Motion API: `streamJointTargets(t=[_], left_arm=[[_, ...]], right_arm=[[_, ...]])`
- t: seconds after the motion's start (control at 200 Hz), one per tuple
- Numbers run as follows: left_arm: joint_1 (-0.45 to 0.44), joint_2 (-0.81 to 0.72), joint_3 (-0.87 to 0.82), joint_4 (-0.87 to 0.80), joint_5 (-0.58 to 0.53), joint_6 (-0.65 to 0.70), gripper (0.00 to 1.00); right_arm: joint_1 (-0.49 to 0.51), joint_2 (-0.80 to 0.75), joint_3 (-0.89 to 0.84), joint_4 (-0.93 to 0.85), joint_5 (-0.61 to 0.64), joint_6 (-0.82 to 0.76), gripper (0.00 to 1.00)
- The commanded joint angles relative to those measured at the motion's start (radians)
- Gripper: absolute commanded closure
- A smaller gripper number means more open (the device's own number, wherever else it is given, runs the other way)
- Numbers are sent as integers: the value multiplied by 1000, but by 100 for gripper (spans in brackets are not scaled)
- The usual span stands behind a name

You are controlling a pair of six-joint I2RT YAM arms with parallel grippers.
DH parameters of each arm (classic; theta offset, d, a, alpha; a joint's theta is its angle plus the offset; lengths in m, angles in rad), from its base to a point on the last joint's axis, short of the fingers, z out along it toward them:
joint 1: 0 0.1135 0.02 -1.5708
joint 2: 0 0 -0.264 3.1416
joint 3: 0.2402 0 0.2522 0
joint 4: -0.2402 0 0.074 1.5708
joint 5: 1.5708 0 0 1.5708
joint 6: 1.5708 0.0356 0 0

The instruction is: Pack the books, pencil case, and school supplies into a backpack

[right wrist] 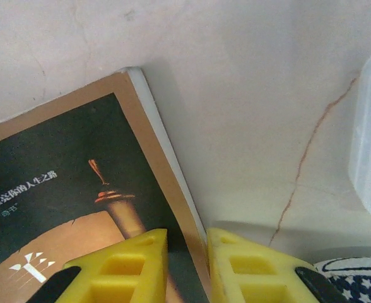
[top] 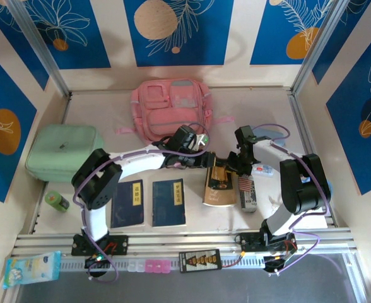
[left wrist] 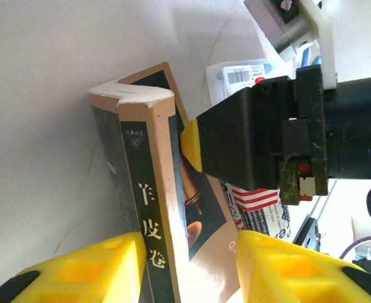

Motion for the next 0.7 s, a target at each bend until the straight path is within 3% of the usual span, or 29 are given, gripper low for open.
streamJointTargets(t=[0.0, 0.16, 0.305, 0.42, 0.515, 0.695], left_arm=[[-30, 49, 16, 41, 60, 40, 58], [-30, 57, 21, 0, 15, 46, 57], [-30, 69, 48, -113, -76, 43, 53], [-30, 81, 47, -124, -86, 27, 52], [-27, 76, 44, -125, -96, 33, 54], [-15, 49, 21, -69, -80, 31, 68]], right_arm=[[12, 45, -10, 9, -25, 9, 78], [11, 48, -7, 6, -22, 16, 79], [20, 43, -10, -5, 11, 49, 84], [15, 30, -24, 3, 14, 77, 88], [9, 28, -24, 5, 4, 80, 88], [0, 23, -27, 11, -10, 78, 87]])
